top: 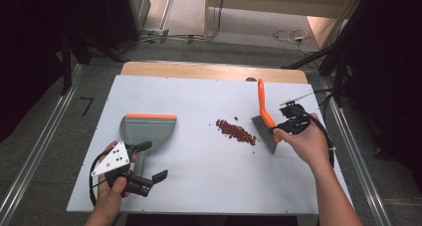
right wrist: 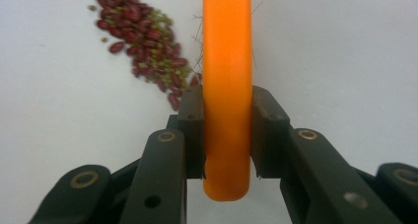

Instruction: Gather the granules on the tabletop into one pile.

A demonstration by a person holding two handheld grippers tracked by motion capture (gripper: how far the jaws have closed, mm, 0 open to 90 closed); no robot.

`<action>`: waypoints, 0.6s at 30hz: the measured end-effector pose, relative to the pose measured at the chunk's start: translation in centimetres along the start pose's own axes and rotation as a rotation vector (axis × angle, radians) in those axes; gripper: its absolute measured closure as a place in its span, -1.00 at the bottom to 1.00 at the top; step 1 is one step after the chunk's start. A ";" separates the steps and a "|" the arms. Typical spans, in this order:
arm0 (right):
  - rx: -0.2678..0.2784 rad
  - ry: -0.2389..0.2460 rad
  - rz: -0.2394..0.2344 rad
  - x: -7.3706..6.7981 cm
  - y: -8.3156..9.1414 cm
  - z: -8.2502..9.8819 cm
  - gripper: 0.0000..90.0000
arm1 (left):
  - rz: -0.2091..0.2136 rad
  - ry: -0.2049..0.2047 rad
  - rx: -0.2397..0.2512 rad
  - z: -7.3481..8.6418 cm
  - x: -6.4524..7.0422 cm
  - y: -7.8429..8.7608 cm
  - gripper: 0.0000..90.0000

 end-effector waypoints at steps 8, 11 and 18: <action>-0.027 -0.034 0.115 -0.6 -1.4 -0.3 0.53 | -0.002 -0.002 0.003 0.0 -0.1 0.2 -1.00; -0.031 -0.025 0.098 -1.6 -2.0 -0.9 0.53 | -0.001 -0.001 0.005 0.0 -0.1 0.2 -1.00; -0.035 -0.009 0.083 -3.5 -3.4 -2.2 0.53 | -0.004 -0.001 0.008 -0.1 -0.2 0.4 -1.00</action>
Point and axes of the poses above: each handheld gripper's, and its own axes: y roughly backward along the jaws, z roughly out of its underside, x roughly to its right, the point moved 6 cm from there along -y, roughly forward along the jaws, and after that the axes turned 13 degrees about -z, right-handed, at the moved point
